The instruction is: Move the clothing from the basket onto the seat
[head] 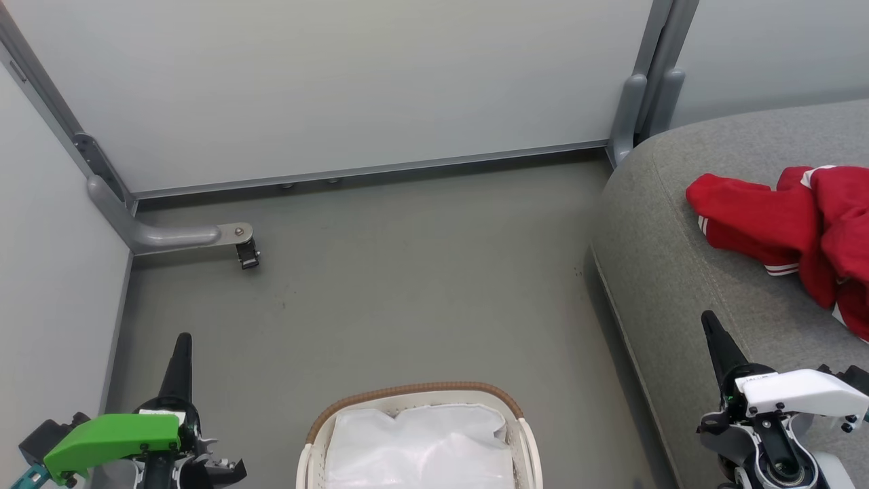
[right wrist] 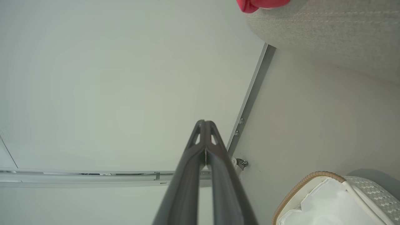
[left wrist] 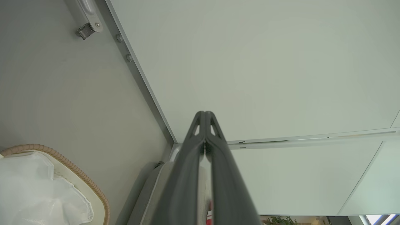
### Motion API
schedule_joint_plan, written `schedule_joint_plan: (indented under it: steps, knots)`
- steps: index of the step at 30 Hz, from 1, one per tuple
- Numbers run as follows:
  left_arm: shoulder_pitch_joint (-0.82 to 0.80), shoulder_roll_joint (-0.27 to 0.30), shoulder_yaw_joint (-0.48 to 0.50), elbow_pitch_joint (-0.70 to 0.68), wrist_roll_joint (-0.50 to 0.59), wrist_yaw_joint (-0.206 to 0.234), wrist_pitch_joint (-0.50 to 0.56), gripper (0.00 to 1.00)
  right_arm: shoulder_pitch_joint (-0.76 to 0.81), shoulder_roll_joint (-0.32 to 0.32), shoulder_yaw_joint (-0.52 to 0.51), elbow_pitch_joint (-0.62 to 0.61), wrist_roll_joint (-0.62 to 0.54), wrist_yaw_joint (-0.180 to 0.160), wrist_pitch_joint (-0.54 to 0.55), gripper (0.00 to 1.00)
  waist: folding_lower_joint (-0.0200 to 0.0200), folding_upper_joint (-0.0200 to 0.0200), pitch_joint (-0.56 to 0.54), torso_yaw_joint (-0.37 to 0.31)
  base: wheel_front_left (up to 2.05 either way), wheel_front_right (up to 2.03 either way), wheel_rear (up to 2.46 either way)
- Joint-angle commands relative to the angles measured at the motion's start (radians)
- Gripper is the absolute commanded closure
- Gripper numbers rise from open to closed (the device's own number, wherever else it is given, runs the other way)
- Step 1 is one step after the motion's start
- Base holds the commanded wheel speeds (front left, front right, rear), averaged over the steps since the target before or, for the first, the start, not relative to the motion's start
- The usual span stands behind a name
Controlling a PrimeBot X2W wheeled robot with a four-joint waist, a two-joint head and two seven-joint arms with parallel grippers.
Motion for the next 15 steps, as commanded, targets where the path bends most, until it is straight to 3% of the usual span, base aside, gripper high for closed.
schedule_joint_plan:
  steps: [1,15]
  knots:
    - [-0.025,0.000,0.006,-0.007,-0.023,0.001,0.006,1.00,0.007,-0.006,-0.005,-0.009,0.025,0.000,0.006,1.00,0.0000,0.0000,-0.001,0.000,0.00,0.00,0.00]
    - [-0.032,-0.002,0.012,-0.020,-0.116,0.001,0.033,1.00,0.011,-0.007,-0.013,-0.024,0.125,0.000,0.032,1.00,0.0000,0.0000,-0.007,-0.003,0.00,0.00,0.00]
